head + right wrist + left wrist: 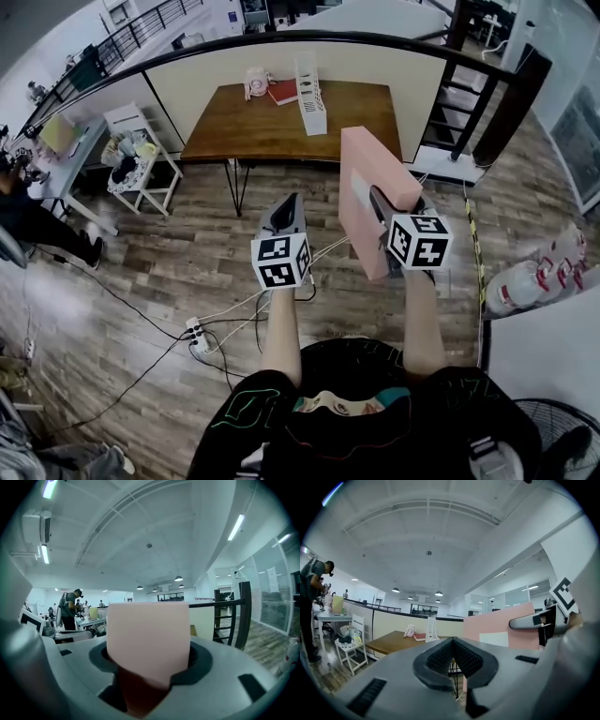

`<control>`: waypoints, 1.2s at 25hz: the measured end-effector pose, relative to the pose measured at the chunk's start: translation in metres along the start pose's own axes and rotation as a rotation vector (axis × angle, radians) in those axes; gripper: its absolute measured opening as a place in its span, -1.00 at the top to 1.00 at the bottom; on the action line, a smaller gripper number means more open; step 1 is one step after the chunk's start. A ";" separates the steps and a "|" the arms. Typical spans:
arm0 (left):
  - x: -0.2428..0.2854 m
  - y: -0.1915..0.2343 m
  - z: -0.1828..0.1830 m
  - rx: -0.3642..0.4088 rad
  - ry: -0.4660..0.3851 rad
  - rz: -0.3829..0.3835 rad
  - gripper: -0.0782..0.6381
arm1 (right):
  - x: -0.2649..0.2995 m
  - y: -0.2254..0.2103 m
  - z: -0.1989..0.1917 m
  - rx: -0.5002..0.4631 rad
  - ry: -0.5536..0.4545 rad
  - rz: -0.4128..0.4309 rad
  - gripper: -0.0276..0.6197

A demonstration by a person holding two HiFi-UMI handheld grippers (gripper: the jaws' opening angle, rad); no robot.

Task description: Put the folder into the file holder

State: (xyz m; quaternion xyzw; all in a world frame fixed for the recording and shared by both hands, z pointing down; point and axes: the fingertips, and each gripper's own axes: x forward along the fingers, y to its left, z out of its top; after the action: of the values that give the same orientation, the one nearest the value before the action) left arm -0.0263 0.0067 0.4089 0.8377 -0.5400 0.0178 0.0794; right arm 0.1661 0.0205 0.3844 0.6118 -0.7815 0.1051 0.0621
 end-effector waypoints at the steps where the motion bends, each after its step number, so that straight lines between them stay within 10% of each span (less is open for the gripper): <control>1: 0.002 0.000 -0.001 -0.003 0.001 0.002 0.78 | 0.002 -0.001 0.000 0.002 0.000 0.003 0.05; 30: 0.064 -0.019 0.015 0.012 -0.036 0.034 0.78 | 0.035 -0.070 0.026 0.029 -0.062 0.009 0.06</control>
State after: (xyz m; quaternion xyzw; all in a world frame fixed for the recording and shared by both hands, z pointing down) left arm 0.0168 -0.0458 0.3992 0.8292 -0.5552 0.0073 0.0644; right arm 0.2260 -0.0346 0.3734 0.6120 -0.7843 0.0976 0.0285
